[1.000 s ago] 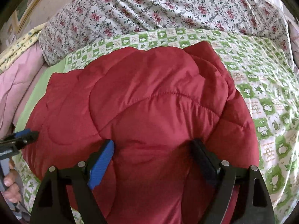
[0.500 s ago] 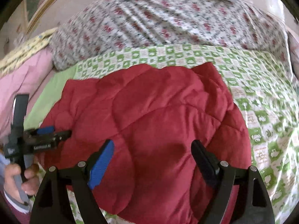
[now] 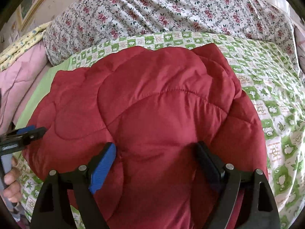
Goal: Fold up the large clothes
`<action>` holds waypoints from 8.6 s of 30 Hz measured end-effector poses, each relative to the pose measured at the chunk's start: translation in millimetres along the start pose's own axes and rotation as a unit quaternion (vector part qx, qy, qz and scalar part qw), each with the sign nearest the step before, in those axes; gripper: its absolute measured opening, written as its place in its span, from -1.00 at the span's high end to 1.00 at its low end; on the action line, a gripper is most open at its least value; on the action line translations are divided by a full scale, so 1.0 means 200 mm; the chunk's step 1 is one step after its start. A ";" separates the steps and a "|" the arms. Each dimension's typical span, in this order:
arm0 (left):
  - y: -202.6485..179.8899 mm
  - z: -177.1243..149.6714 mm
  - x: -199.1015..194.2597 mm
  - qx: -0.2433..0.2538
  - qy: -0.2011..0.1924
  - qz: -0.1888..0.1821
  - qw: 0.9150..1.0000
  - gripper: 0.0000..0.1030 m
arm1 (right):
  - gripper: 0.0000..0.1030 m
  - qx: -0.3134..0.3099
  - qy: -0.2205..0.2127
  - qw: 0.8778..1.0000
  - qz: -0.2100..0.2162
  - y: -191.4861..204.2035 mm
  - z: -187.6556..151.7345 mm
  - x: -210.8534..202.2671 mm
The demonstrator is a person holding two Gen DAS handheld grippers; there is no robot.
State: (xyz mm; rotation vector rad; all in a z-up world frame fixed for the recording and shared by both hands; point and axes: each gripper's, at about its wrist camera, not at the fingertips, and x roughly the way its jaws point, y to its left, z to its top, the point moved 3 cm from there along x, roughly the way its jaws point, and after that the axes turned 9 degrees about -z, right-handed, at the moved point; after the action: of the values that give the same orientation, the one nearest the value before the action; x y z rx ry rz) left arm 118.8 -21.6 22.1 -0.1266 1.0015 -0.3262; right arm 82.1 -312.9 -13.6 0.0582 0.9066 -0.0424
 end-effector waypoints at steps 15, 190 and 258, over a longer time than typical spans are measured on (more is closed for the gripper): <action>0.01 -0.11 0.02 0.010 -0.001 0.014 1.000 -0.74 | -0.69 -0.026 -0.004 1.000 -0.007 0.05 -0.14 -0.13; -0.07 -0.20 -0.19 0.000 0.008 0.086 0.996 -0.99 | -0.93 -0.017 0.018 1.000 0.005 0.21 -0.11 -0.33; -0.13 -0.22 -0.23 0.022 0.017 0.081 0.996 -0.99 | -0.93 -0.022 0.019 1.000 0.001 0.22 -0.15 -0.41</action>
State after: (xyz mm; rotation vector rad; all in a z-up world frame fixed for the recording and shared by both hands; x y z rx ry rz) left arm 52.5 -28.2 42.3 0.0005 1.0311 -0.2027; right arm 10.7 -266.1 33.4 0.0191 0.9459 -0.0202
